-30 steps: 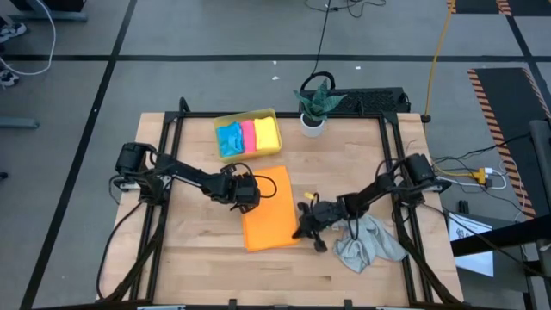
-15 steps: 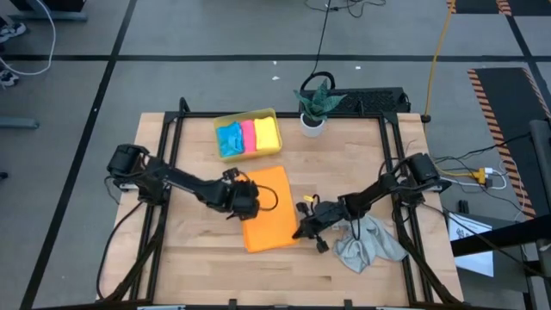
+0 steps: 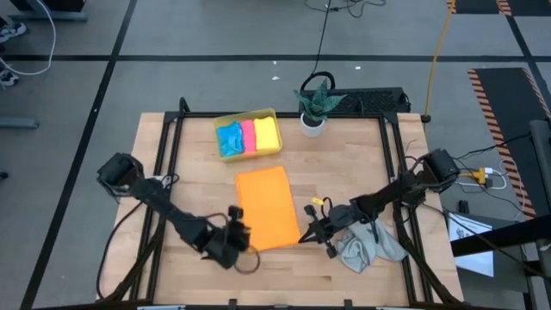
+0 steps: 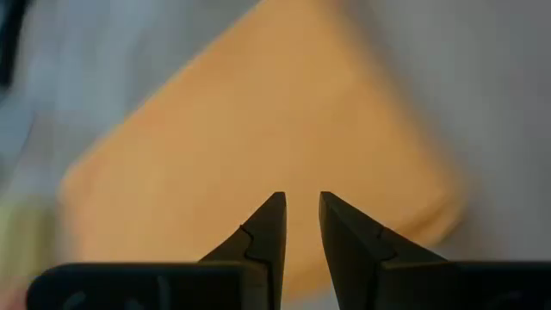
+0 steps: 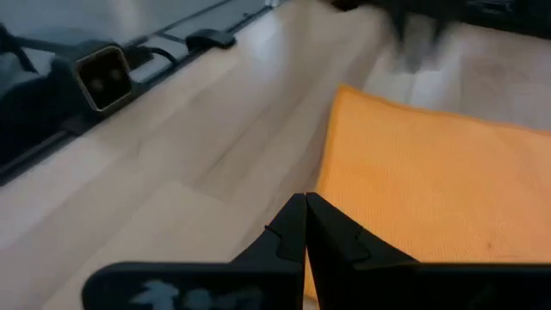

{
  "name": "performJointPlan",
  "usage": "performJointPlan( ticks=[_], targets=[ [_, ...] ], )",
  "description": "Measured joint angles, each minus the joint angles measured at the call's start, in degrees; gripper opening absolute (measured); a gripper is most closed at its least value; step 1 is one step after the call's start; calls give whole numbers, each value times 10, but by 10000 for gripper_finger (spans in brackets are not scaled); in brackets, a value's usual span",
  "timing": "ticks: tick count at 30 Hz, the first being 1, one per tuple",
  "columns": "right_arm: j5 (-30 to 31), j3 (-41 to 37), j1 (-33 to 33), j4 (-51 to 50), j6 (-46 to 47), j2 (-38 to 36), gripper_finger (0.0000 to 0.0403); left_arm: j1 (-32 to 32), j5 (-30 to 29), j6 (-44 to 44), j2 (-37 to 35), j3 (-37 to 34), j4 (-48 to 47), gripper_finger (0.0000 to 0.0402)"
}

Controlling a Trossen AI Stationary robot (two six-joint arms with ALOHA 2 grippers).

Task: Fold microfiber towels
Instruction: Fold the orange microfiber cloth

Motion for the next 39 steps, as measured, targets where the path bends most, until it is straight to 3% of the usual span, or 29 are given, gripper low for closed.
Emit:
performJointPlan(
  ticks=[4, 9, 17, 22, 28, 35, 39],
  targets=[
    [14, 1, 6, 0, 0, 6, 0, -24, 7, 73, 45, -1, 62, 79],
    [13, 0, 7, -1, 18, 4, 0, -20, 81, 88, 75, 2, 141, 118],
    [13, -3, 7, -5, 20, 3, 0, -16, 118, 34, 77, 2, 133, 222],
    [13, -3, 7, -8, 18, 5, 0, -16, 109, 0, 75, 3, 94, 240],
    [12, -3, 9, -9, -24, 21, 19, -17, 99, -22, 75, 3, 76, 184],
    [19, -1, 10, -6, -101, 60, 109, -17, 106, -28, 75, 2, 70, 77],
    [73, 17, 19, -22, -176, 86, 149, -17, 107, -27, 75, 2, 69, 25]
  ],
)
